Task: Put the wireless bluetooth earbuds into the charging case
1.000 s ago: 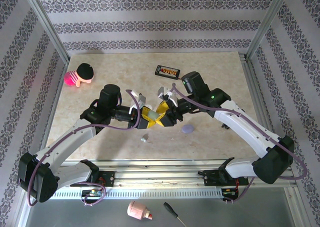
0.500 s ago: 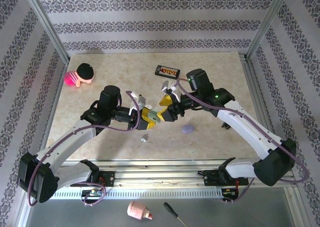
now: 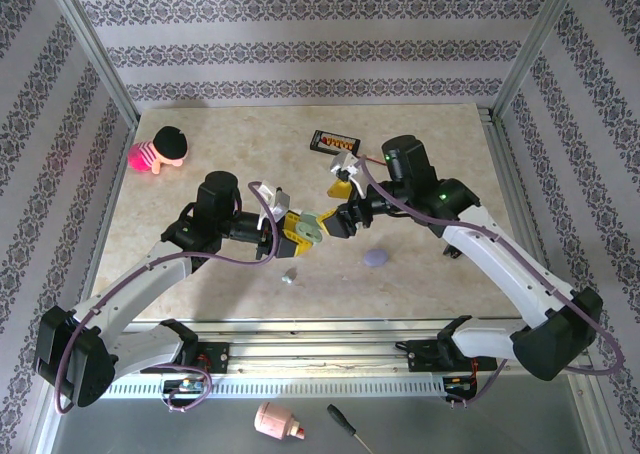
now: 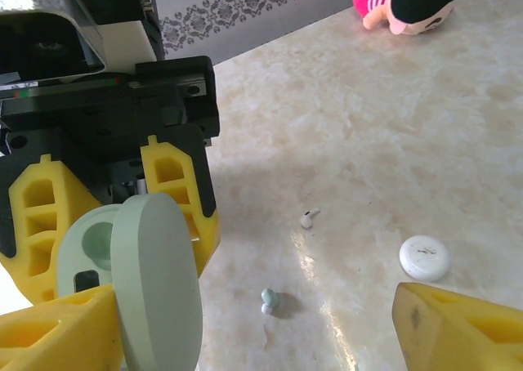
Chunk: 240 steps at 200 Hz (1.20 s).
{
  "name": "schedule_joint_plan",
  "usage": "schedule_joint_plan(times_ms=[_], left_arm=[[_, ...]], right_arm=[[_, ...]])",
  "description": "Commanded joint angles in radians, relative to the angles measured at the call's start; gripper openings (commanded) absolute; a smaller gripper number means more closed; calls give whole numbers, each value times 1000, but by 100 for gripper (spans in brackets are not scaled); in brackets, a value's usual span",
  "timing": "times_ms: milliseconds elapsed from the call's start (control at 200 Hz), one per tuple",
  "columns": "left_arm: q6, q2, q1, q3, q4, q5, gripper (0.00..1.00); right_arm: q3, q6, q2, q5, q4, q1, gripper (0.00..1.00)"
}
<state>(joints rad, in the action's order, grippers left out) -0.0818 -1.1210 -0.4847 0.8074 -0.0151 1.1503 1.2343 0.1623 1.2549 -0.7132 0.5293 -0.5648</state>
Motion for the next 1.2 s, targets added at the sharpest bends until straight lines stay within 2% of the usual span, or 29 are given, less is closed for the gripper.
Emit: schedule_joint_plan(times_ms=[0,265,370,635,1034,1194], left_arm=[[13,27,-16,-18,-93,23,21],[54,-1,-15,-48,-238,-34,21],[75,-16,-15,-44,-275,-37,21],[71,-8,-15,-20,-257,-20,21],[91,-2,-15,-10,-254,-25,21],[96,-10,-15,-2,-247,-29,21]], right_arm=[[4,-6,-39,40,-20,8,84],[-27,-62,-115,2,-90,8,86],[-43,-32,-124,-25,-79,-2,87],[-44,23,-74,24,-51,-53,89],[-39,66,-38,35,-30,-58,89],[-34,98,-23,38,-17,-68,95]])
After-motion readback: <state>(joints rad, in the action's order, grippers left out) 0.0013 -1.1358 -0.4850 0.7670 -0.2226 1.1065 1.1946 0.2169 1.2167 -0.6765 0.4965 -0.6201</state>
